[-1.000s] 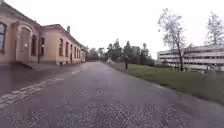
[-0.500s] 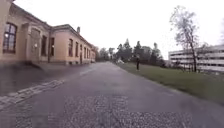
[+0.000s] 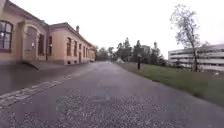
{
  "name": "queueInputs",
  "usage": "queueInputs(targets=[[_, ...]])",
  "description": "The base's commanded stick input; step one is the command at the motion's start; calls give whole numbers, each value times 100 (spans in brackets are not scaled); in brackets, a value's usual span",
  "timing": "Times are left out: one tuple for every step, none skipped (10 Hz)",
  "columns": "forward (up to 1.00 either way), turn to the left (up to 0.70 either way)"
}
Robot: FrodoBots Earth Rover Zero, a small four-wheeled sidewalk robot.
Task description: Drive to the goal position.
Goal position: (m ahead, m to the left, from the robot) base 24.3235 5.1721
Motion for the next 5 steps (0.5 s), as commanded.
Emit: queueInputs(targets=[[100, 0], [100, 0], [100, 0], [100, 0], [100, 0]])
